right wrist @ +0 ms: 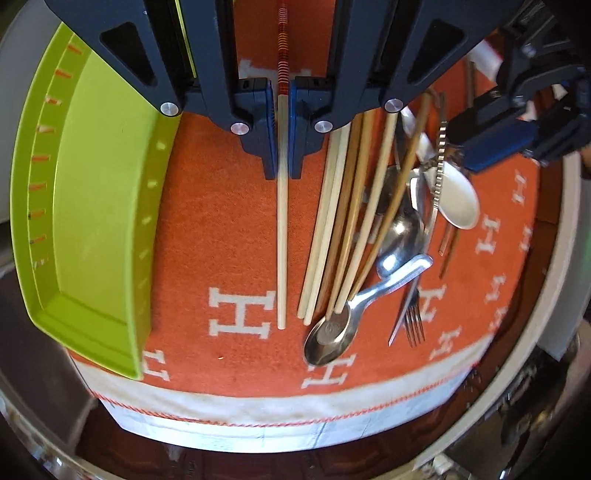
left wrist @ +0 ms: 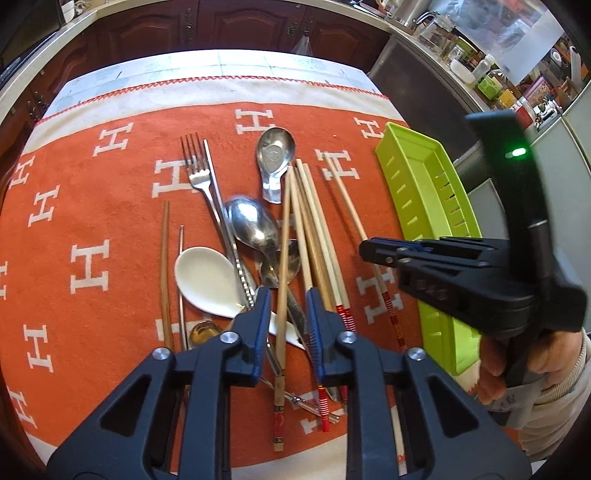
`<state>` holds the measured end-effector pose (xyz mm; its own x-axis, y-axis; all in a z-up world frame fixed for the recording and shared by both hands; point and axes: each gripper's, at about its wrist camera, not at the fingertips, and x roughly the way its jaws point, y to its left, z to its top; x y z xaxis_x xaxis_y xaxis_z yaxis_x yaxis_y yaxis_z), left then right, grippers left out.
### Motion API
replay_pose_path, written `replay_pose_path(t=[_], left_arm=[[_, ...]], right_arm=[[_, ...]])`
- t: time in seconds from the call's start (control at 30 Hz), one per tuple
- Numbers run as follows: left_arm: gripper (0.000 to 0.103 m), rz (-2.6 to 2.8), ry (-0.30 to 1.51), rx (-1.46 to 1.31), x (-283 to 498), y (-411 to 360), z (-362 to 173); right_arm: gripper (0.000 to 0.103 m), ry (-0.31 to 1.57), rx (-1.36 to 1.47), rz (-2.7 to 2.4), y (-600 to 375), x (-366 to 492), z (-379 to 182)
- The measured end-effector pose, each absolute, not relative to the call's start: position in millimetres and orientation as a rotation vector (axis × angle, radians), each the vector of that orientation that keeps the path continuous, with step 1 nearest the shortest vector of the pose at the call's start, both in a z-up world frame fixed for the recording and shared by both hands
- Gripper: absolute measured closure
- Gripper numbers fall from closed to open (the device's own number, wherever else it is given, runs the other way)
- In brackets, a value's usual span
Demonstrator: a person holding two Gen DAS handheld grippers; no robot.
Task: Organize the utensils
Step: 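Carry the chopstick with the right tool into the green tray and open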
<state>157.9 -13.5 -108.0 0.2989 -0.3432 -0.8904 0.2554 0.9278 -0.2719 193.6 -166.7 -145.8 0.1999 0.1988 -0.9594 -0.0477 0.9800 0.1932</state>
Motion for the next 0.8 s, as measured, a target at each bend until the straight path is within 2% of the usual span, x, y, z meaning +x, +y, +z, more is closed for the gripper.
replay_pose_path(t=[0.33,0.67,0.8], left_arm=[[0.092,-0.512,1.285,-0.252,183,-45,-106],[0.092,-0.413,1.361,-0.197,199,-85,-149],[0.092,-0.378,1.344,-0.157,197,-92,-149]], right_arm=[[0.098,1.247,0.482,0.209,-235,148,-91],[0.098,1.213,0.579,0.064,-302,106,-96],[0.098,1.216,0.579,0.055,-314,100,-103]])
